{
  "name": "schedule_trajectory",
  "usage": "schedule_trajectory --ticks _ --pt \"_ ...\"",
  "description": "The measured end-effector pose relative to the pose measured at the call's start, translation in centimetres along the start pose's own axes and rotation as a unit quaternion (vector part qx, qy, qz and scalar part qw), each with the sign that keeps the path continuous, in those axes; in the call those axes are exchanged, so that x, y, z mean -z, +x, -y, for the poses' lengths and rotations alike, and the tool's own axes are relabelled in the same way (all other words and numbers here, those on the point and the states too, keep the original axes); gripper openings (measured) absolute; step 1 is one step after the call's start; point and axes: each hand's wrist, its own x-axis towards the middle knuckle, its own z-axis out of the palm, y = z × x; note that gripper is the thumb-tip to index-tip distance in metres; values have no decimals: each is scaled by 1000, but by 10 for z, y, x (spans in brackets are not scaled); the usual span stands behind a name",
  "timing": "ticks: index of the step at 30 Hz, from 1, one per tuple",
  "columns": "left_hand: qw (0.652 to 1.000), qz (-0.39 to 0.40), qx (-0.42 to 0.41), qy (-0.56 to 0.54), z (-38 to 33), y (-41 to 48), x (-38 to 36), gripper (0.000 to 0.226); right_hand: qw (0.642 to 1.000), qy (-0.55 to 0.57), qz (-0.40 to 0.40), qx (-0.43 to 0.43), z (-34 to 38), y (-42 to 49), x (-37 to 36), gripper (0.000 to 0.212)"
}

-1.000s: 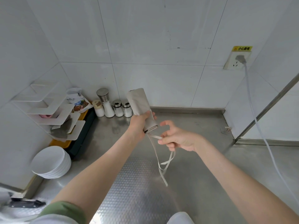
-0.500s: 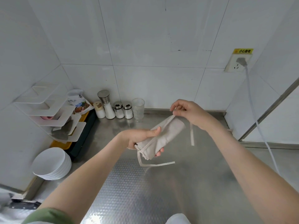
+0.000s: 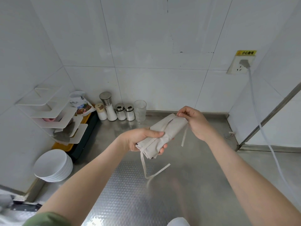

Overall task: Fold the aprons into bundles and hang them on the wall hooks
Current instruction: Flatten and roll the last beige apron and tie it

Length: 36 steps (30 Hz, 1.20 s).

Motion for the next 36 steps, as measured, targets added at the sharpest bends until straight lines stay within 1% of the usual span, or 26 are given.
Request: schedule_trajectory --ticks 2,4,6,7,10,12,15,17,18,20,22,23,26,28,30,33,36 --pt "999 -4 -24 -27 -1 2 -3 67 999 35 -4 -15 -7 -2 -5 29" --pt "998 -6 -42 -45 -4 3 -5 55 998 60 -8 -21 -15 -3 -10 37" --pt "997 -9 -54 -50 -6 4 -6 38 994 102 -20 -33 -17 -3 -16 37" --pt "997 -11 -62 -54 -7 5 -7 35 991 129 -24 -41 -17 -3 -19 32" --pt "994 -14 -77 -74 -9 5 -11 36 975 209 -24 -64 -19 0 -24 15" --pt "992 -9 -81 -91 -8 5 -12 37 964 252 -27 -82 -22 0 -26 22" --pt "990 -22 -82 -110 -5 4 -12 42 948 296 -22 -114 -19 -4 -28 33" --pt "990 -43 -74 -110 -2 3 -12 37 937 322 -26 -132 -12 -8 -31 37" --pt "990 -67 -65 -102 -1 3 -12 35 936 326 -27 -131 -8 -10 -32 39" --pt "989 -125 -46 -67 1 5 -12 36 945 302 -17 -123 2 -14 -31 46" --pt "985 -168 -33 -21 1 9 -13 41 963 242 -2 -118 9 -17 -29 56" --pt "983 -183 -30 0 1 10 -14 41 971 210 4 -112 12 -19 -29 54" --pt "977 -206 -25 43 0 9 -12 40 990 118 -3 -77 16 -23 -26 26" --pt "972 -222 -34 76 -1 11 -14 46 996 71 -13 -60 17 -24 -27 12" --pt "961 -247 -78 95 -2 16 -17 51 996 59 -6 -59 16 -26 -31 8" --pt "945 -281 -144 83 -3 21 -24 46 996 66 12 -60 20 -25 -37 11" --pt "941 -276 -170 94 -5 20 -27 44 991 117 38 -61 23 -20 -30 14"
